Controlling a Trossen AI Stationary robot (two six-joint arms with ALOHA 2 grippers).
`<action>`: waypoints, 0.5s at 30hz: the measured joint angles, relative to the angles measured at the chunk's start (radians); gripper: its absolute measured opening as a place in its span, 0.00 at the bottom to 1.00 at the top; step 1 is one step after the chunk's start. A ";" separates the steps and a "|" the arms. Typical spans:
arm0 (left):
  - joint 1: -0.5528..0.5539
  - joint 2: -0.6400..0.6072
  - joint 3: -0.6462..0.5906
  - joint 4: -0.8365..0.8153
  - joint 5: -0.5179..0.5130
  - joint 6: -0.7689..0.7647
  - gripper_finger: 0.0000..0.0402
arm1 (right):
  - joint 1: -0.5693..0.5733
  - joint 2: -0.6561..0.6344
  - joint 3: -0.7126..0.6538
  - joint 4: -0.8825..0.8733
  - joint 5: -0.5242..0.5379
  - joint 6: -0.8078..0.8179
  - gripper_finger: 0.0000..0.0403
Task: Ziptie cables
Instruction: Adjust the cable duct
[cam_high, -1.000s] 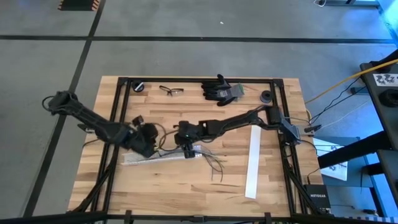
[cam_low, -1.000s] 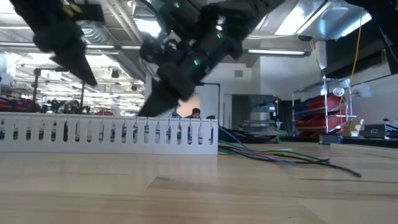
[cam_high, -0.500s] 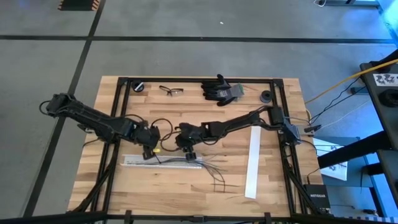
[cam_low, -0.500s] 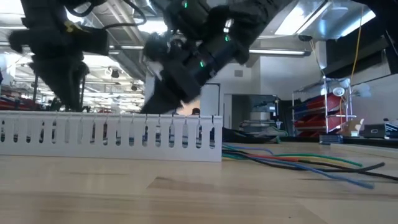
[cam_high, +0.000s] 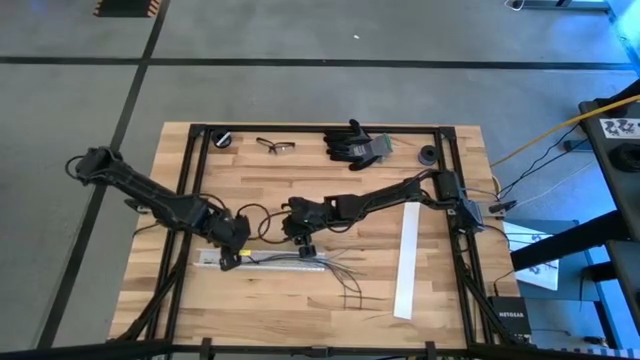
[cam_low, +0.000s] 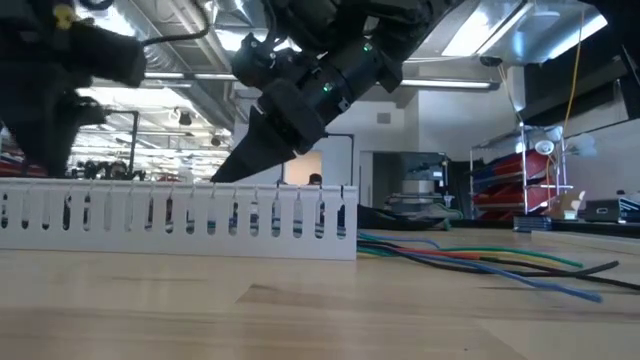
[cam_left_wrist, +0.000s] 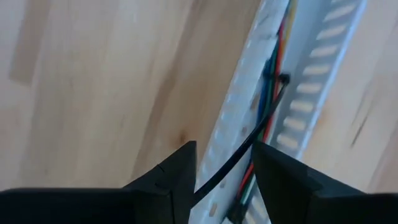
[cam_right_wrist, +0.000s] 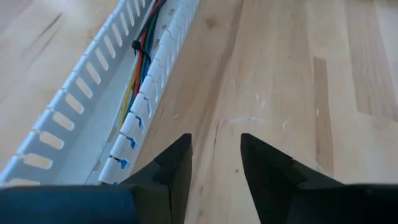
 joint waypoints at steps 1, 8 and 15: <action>-0.012 0.000 -0.009 -0.001 0.002 -0.032 0.35 | 0.000 0.000 0.000 -0.001 0.000 0.000 0.30; -0.104 0.000 -0.021 0.025 0.025 -0.172 0.35 | 0.000 0.000 0.000 -0.007 0.000 -0.003 0.30; -0.160 0.031 -0.021 0.047 -0.017 -0.241 0.35 | 0.000 0.000 0.000 -0.008 0.000 -0.003 0.30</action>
